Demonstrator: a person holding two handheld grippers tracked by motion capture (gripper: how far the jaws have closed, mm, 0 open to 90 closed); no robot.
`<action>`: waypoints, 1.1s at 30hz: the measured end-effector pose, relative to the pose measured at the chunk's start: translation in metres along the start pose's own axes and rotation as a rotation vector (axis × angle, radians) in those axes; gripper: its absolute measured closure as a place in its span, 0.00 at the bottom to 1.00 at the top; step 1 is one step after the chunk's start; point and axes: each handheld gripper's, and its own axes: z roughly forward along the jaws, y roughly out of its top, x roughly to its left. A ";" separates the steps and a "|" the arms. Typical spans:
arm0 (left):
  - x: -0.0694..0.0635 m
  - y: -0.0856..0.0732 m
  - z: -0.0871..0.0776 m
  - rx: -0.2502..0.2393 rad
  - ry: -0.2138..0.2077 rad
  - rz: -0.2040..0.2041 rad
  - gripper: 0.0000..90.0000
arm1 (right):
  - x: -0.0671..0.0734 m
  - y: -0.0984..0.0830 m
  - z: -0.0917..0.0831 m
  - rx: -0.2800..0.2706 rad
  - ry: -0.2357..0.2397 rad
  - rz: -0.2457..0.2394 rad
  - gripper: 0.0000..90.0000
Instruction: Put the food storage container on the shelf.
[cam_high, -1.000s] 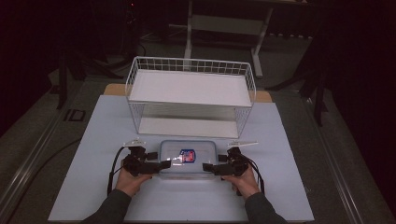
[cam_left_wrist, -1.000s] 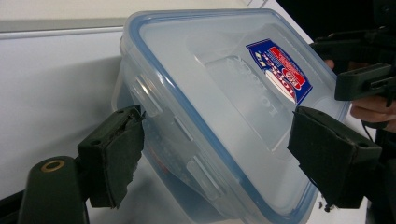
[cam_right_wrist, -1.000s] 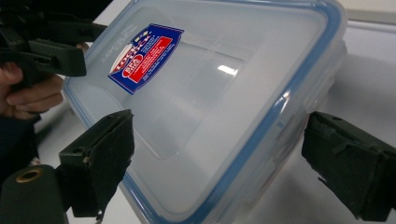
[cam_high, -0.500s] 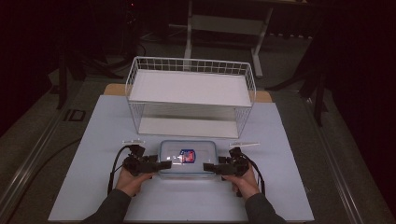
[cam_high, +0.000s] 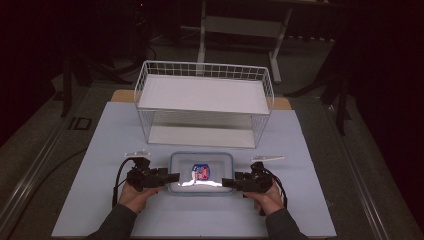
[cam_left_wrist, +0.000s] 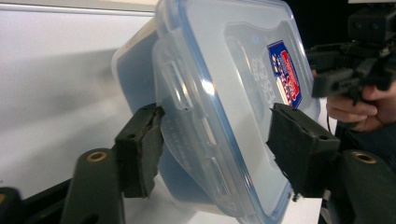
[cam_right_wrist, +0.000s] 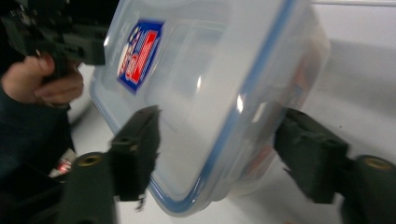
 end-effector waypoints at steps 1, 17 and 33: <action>-0.001 0.000 -0.001 0.001 0.003 0.007 0.43 | -0.001 -0.001 -0.003 -0.008 0.015 0.017 0.42; -0.013 -0.008 -0.011 -0.015 0.017 0.018 0.52 | -0.002 -0.007 -0.014 -0.041 0.061 0.061 0.56; -0.020 -0.006 -0.015 -0.049 0.039 0.047 0.53 | 0.009 -0.006 -0.018 -0.059 0.022 0.012 0.57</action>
